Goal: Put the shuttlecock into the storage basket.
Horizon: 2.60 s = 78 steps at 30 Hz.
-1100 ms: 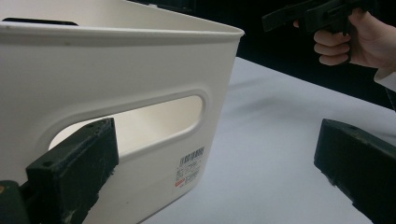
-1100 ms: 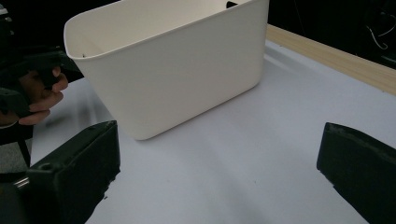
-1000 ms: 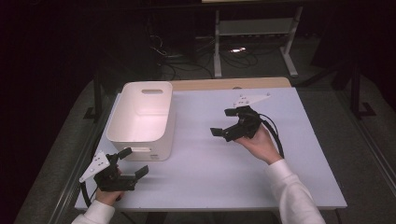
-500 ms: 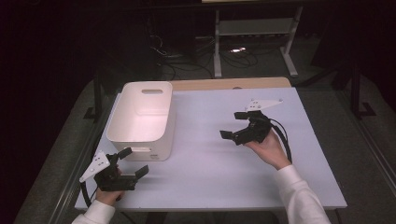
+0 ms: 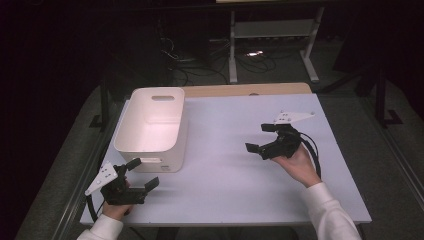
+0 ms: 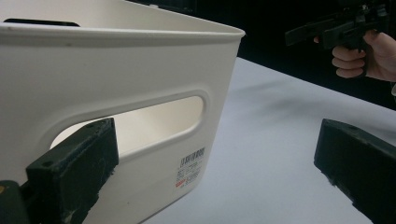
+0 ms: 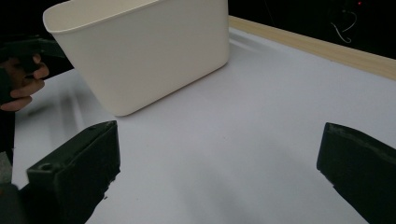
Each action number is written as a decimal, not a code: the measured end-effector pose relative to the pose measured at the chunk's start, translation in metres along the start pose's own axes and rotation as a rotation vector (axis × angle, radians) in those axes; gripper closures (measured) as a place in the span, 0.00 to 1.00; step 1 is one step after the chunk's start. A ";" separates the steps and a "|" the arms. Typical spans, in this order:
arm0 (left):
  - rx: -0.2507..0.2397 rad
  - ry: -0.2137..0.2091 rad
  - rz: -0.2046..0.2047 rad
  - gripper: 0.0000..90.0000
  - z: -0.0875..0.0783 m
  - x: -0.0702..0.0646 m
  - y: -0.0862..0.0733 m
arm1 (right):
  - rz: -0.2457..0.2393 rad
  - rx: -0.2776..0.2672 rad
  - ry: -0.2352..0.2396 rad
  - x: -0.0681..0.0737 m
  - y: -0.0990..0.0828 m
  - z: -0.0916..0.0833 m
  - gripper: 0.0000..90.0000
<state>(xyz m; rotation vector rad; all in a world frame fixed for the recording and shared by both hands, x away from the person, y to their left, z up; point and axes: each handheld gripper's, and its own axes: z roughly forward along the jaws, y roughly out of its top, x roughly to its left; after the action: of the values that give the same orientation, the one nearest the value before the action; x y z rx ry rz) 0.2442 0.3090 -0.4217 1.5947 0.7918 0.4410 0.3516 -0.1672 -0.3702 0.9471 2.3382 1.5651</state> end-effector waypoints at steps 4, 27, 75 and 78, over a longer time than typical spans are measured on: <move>0.001 0.000 -0.002 0.00 0.000 0.000 0.000 | 0.010 -0.010 -0.003 -0.002 -0.005 -0.005 0.00; 0.008 0.002 0.007 0.00 0.000 0.000 0.000 | 0.050 -0.026 -0.044 -0.013 -0.029 -0.028 0.00; -0.004 0.004 0.003 0.00 -0.001 -0.001 0.000 | 0.057 -0.091 -0.159 -0.028 -0.088 -0.077 0.00; 0.003 0.004 0.006 0.00 0.000 -0.001 0.000 | 0.053 -0.102 -0.174 -0.029 -0.092 -0.080 0.00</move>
<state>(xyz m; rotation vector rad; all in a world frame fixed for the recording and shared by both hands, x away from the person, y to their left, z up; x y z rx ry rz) 0.2433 0.3087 -0.4218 1.6002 0.7911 0.4475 0.2991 -0.2683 -0.4218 1.0820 2.1118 1.5374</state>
